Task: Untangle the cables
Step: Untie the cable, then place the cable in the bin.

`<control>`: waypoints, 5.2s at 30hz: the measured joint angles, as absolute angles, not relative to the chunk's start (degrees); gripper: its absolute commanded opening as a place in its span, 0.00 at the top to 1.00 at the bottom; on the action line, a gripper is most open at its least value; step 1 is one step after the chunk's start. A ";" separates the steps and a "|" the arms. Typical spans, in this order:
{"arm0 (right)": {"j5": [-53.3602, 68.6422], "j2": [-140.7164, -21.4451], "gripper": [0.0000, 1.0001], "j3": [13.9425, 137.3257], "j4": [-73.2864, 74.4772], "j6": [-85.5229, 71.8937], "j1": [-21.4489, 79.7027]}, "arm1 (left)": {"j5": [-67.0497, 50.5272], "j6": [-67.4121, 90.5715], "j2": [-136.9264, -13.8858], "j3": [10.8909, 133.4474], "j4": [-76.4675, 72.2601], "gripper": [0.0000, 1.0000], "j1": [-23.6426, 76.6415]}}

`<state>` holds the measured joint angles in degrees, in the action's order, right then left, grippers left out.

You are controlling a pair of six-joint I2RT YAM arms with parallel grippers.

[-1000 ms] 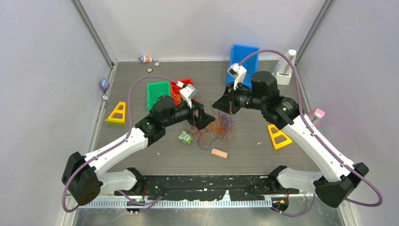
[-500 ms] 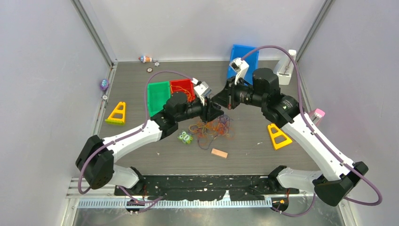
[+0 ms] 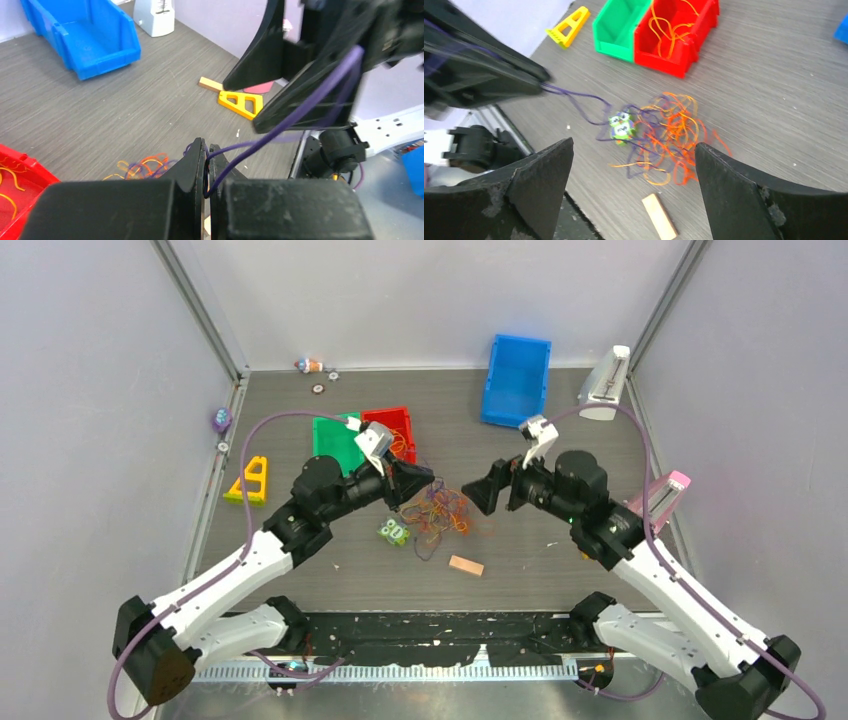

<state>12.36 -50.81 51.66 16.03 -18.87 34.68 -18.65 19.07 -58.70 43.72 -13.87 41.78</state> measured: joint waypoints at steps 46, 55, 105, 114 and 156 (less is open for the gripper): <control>-11.25 -72.20 0.05 30.09 -6.04 -27.70 26.39 | -21.06 34.09 -46.61 65.73 8.97 1.00 6.81; 6.87 -69.78 0.05 30.28 -12.34 -19.22 30.70 | -23.20 34.30 -48.93 65.65 11.14 1.00 6.35; -2.13 -80.31 0.00 35.94 -4.93 -24.36 25.45 | -16.19 28.77 -44.99 66.13 20.84 1.00 6.24; 6.39 -76.66 0.00 36.71 -6.33 -18.50 28.10 | -17.61 29.32 -45.76 66.15 19.49 1.00 6.24; 16.82 -69.21 0.02 40.75 -13.58 -12.10 31.66 | -13.89 26.87 -78.19 92.64 15.57 1.00 3.33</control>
